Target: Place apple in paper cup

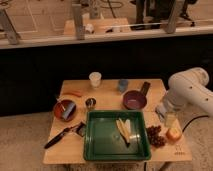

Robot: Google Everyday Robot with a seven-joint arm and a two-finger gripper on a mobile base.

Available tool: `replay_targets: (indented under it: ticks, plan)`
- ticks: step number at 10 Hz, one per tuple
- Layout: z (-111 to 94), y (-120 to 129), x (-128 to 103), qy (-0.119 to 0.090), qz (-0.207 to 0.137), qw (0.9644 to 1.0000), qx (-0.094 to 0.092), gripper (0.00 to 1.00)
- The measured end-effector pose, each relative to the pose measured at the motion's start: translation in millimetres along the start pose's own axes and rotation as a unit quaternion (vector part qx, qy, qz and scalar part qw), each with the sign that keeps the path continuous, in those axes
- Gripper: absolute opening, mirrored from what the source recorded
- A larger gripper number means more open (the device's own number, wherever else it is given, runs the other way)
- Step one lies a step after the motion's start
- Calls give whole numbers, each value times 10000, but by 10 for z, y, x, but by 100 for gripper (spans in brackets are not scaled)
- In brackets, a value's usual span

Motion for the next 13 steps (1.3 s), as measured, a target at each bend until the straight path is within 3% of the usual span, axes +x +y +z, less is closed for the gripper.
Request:
replay_targets:
  ticks: [4, 6, 10, 13]
  plan:
    - [570, 85, 510, -85, 125, 9998, -98, 80]
    - [708, 150, 681, -168, 239, 9994, -159, 80]
    - [881, 261, 763, -458, 454, 9969, -455, 80]
    - [929, 326, 757, -618, 536, 9950, -578, 80]
